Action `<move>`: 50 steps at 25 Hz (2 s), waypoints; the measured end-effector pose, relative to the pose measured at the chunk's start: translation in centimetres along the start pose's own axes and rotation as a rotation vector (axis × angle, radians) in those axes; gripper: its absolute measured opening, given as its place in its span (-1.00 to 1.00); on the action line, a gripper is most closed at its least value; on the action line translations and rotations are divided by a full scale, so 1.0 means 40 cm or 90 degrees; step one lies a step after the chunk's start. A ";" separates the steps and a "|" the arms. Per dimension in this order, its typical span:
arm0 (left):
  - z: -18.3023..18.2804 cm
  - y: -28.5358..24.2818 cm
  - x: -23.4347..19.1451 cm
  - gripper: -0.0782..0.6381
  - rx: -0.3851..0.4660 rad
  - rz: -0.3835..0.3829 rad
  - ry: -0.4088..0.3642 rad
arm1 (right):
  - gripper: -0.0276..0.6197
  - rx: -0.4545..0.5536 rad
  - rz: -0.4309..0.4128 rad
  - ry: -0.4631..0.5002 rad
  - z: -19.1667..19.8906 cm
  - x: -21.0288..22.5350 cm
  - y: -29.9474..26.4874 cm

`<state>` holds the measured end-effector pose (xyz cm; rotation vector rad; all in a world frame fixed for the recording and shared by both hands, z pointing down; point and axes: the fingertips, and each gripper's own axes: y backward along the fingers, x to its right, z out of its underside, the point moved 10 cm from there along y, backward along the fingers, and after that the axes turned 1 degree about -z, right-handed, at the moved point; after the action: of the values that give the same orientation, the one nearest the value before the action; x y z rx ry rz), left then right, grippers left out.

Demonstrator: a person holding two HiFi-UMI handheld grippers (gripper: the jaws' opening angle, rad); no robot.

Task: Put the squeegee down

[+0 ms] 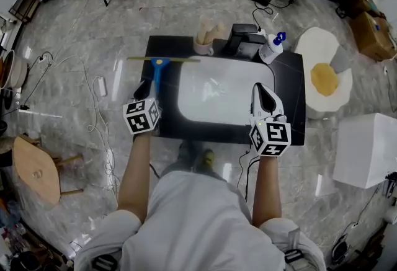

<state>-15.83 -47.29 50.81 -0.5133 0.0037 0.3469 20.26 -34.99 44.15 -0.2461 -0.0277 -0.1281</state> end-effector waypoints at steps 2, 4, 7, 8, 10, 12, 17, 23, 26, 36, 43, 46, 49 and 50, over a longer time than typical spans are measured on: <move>-0.012 0.030 0.011 -0.61 0.016 -0.003 -0.004 | -0.91 0.008 -0.003 -0.001 -0.009 -0.001 0.020; -0.022 0.057 0.022 -0.64 0.029 -0.005 -0.005 | -0.91 0.014 -0.005 -0.001 -0.017 0.000 0.039; -0.032 0.096 0.039 -0.69 0.045 -0.007 -0.004 | -0.91 0.024 -0.006 0.000 -0.027 0.003 0.070; -0.036 0.108 0.043 -0.71 0.051 -0.008 -0.004 | -0.91 0.027 -0.007 0.000 -0.030 0.003 0.078; -0.043 0.131 0.050 -0.77 0.063 -0.011 -0.006 | -0.91 0.032 -0.009 0.000 -0.037 0.004 0.092; -0.051 0.152 0.056 -0.78 0.075 -0.013 -0.008 | -0.91 0.039 -0.013 0.002 -0.044 0.005 0.102; -0.072 0.208 0.065 -0.79 0.101 -0.018 -0.013 | -0.91 0.049 -0.021 0.005 -0.060 0.008 0.130; -0.096 0.267 0.081 -0.79 0.137 -0.025 -0.021 | -0.91 0.059 -0.029 0.011 -0.072 0.014 0.160; -0.103 0.293 0.088 -0.79 0.151 -0.029 -0.028 | -0.91 0.068 -0.031 0.012 -0.079 0.018 0.177; -0.139 0.367 0.126 -0.79 0.208 -0.026 -0.052 | -0.91 0.094 -0.028 0.009 -0.091 0.043 0.228; -0.136 0.409 0.142 -0.79 0.235 -0.025 -0.064 | -0.91 0.099 -0.028 0.014 -0.081 0.051 0.259; -0.135 0.422 0.145 -0.79 0.241 -0.024 -0.070 | -0.91 0.103 -0.026 0.016 -0.078 0.056 0.271; -0.134 0.437 0.149 -0.79 0.246 -0.021 -0.076 | -0.91 0.107 -0.022 0.016 -0.080 0.059 0.284; -0.134 0.441 0.149 -0.79 0.247 -0.020 -0.077 | -0.91 0.107 -0.022 0.017 -0.080 0.058 0.287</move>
<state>-15.51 -33.58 37.11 -0.1073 -0.0529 0.3360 24.09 -25.03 38.38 -0.0753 -0.0161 -0.1620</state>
